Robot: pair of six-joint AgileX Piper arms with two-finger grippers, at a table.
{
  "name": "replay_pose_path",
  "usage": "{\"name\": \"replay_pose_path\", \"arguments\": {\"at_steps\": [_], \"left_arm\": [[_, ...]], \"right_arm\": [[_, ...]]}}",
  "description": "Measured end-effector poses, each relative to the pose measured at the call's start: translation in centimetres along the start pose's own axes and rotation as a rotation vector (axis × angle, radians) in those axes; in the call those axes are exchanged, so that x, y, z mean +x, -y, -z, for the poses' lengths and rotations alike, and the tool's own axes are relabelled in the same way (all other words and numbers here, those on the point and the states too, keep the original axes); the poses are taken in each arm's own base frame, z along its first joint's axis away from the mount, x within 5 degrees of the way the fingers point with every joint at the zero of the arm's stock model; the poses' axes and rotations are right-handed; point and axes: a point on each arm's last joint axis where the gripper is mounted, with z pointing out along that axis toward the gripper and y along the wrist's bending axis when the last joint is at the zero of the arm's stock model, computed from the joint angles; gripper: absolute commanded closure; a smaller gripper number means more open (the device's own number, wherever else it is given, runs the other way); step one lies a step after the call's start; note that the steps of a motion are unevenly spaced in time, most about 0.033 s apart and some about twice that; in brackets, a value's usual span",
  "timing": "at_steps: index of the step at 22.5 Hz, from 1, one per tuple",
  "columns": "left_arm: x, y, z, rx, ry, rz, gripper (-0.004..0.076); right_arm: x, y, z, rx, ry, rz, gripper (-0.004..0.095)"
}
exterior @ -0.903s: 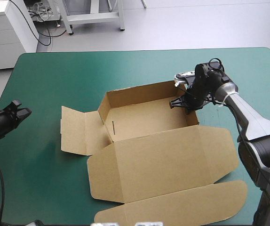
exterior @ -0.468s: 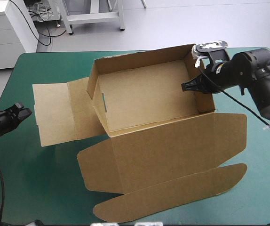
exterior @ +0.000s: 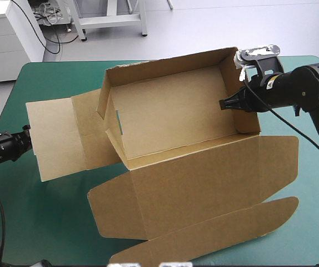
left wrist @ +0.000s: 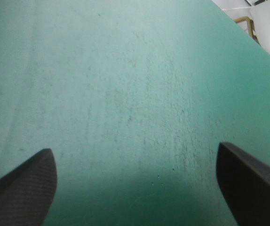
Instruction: Fold the box
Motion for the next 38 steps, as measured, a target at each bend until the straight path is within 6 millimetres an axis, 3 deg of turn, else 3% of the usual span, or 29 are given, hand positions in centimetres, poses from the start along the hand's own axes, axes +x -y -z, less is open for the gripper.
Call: {"name": "replay_pose_path", "arguments": {"at_steps": [7, 10, 11, 15, 20, 24, 26, 34, 38], "left_arm": [[0.3, 1.2, -1.0, 0.051, -0.036, -0.023, 0.0021], [1.0, 3.8, -3.0, 0.15, -0.104, -0.082, 0.0045], [1.6, 5.4, -4.0, 0.214, -0.148, -0.133, 0.0053], [2.0, 7.8, -4.9, 0.353, -0.143, -0.17, 0.0072], [2.1, 8.8, -5.3, 0.387, -0.137, -0.167, 0.0072], [3.0, 11.4, -6.1, 0.465, -0.16, -0.195, 0.0072], [3.2, 12.6, -5.8, 0.496, -0.152, -0.21, 0.0072], [3.0, 16.6, -1.9, 0.589, -0.011, -0.282, 0.0072], [3.7, 18.3, -1.7, 0.652, -0.023, -0.3, 0.0071]], "right_arm": [[-0.4, -0.6, -0.3, -0.076, 0.026, 0.002, 0.0911], [-0.9, -1.0, -1.7, -0.136, 0.03, -0.003, 0.091], [-1.0, -0.9, -3.0, -0.144, 0.01, -0.007, 0.091], [-1.3, -0.5, -6.1, -0.134, -0.045, -0.012, 0.091], [-1.8, 0.0, -6.7, -0.085, 0.002, -0.021, 0.091], [-2.2, 0.5, -6.7, -0.036, 0.048, -0.015, 0.091], [-2.3, 0.7, -6.7, -0.018, 0.052, -0.011, 0.091], [-2.4, 1.2, -6.7, 0.048, 0.064, -0.004, 0.091], [-2.4, 1.3, -6.7, 0.049, 0.066, -0.004, 0.091]]}}
